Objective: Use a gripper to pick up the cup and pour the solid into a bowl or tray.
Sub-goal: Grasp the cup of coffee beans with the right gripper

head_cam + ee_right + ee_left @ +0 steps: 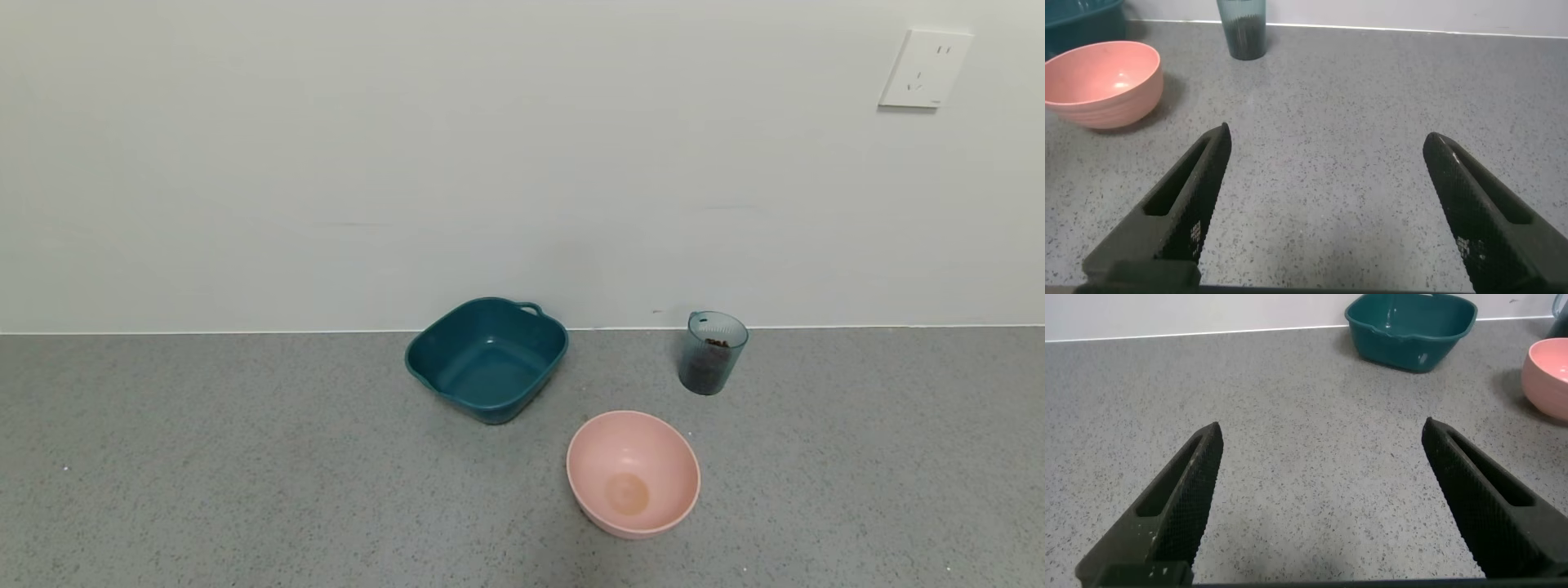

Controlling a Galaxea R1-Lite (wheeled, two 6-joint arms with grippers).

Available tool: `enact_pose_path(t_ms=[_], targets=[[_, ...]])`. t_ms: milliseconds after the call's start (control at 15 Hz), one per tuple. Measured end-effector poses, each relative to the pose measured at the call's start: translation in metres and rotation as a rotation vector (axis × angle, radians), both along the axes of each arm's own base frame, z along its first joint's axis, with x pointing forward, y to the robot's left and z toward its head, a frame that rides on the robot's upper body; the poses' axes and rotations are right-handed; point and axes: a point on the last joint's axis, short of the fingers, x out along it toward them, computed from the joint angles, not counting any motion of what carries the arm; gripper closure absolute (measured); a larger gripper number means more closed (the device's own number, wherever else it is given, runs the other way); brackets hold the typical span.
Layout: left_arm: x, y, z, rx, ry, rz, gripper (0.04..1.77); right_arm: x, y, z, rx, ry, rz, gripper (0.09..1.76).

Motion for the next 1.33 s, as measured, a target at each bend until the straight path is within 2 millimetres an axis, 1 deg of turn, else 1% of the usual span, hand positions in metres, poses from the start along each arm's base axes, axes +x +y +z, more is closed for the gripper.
enact_pose_path(t_ms=[667, 800, 933, 1133, 1200, 1333], targets=[[0.0, 0.0, 0.0, 0.0, 0.0, 0.0, 0.06, 0.0, 0.0, 0.0, -0.004, 0.0, -0.004, 0.14], [0.0, 0.0, 0.0, 0.0, 0.0, 0.0, 0.06, -0.001, 0.0, 0.006, -0.024, -0.009, 0.0, 0.14], [0.0, 0.0, 0.0, 0.0, 0.0, 0.0, 0.06, -0.002, 0.0, 0.02, -0.03, -0.023, 0.002, 0.14], [0.0, 0.0, 0.0, 0.0, 0.0, 0.0, 0.06, 0.001, 0.0, 0.057, -0.027, -0.036, 0.007, 0.14], [0.0, 0.0, 0.0, 0.0, 0.0, 0.0, 0.06, 0.006, 0.0, 0.07, -0.024, -0.03, 0.011, 0.14], [0.0, 0.0, 0.0, 0.0, 0.0, 0.0, 0.06, 0.022, 0.0, 0.097, -0.015, -0.007, 0.032, 0.14]])
